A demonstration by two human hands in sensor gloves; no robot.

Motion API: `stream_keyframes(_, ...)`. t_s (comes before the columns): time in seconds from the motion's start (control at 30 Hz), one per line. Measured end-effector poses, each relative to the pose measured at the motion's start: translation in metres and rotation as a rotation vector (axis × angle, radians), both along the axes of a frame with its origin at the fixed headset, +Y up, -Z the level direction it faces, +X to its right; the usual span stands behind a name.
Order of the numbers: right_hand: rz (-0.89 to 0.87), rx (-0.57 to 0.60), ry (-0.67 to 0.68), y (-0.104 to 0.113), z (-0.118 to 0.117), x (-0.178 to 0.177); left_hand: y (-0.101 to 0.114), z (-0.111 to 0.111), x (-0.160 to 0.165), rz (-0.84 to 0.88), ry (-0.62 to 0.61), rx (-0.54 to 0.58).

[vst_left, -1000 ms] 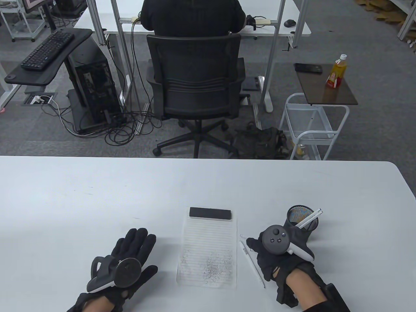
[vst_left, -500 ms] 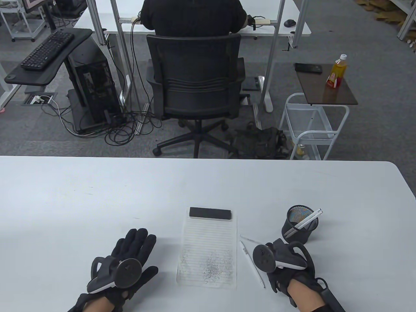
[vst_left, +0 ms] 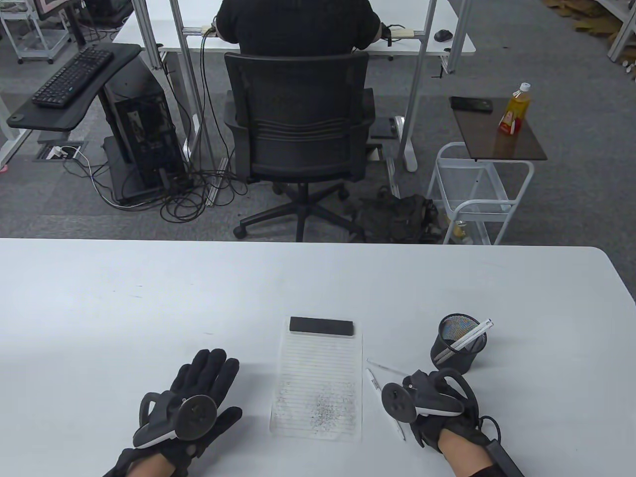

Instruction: Press to extend mechanical pencil leads

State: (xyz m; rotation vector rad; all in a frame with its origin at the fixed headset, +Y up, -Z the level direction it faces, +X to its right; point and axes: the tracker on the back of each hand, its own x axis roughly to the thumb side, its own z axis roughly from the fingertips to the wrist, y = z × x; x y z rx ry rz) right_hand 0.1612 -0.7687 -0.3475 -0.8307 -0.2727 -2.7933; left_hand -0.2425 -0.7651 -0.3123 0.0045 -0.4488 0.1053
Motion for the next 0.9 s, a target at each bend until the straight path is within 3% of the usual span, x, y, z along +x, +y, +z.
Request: stream_keyframes(0.9, -0.005, 0.045, 0.016, 0.0000, 0.0061, -0.0004, 0.0021, 0.0000, -0.0001, -0.008, 0.003, 0.009)
